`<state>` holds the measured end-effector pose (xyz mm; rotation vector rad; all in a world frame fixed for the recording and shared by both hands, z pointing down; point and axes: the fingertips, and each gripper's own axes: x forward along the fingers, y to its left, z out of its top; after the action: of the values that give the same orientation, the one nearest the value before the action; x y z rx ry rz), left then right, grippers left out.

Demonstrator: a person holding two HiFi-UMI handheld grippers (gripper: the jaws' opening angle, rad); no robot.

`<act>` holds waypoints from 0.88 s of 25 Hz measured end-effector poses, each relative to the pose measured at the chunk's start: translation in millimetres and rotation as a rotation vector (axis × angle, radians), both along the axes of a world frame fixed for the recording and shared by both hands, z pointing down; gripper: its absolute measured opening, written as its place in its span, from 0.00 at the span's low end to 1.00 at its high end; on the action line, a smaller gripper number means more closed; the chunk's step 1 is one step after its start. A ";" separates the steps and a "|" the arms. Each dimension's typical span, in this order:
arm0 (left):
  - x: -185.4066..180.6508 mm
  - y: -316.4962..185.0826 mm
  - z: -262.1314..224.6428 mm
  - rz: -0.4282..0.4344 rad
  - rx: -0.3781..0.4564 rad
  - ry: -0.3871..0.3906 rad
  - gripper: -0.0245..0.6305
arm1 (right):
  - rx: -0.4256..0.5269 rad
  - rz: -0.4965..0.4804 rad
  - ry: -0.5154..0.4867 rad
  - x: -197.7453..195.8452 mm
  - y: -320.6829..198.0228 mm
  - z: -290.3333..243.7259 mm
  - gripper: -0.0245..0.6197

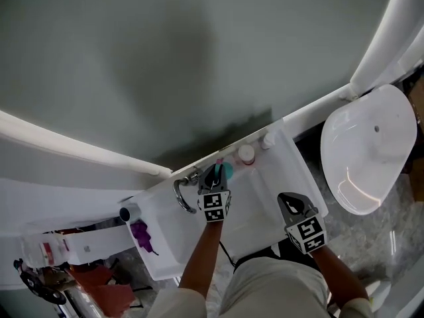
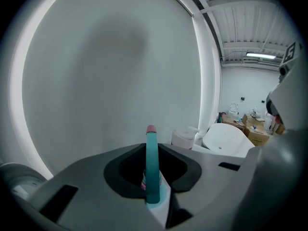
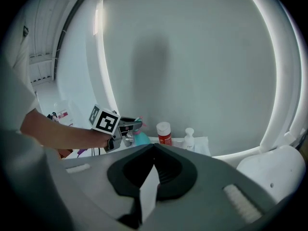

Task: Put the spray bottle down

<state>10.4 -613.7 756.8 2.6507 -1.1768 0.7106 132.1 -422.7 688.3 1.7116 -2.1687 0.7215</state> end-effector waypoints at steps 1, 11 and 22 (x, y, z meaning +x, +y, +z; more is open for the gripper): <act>0.7 -4.0 5.0 0.001 -0.003 -0.003 0.14 | -0.003 0.008 -0.002 -0.1 0.0 2.0 0.05; 4.2 -23.4 33.8 0.001 -0.013 -0.023 0.14 | -0.032 0.042 -0.018 -8.4 8.5 16.3 0.05; 6.3 -24.6 36.8 0.001 -0.005 -0.043 0.26 | -0.030 0.048 -0.014 -8.7 13.7 15.5 0.05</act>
<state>16.7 -638.3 793.6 2.6449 -1.1837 0.7732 123.4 -409.0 703.7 1.7537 -2.1219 0.7773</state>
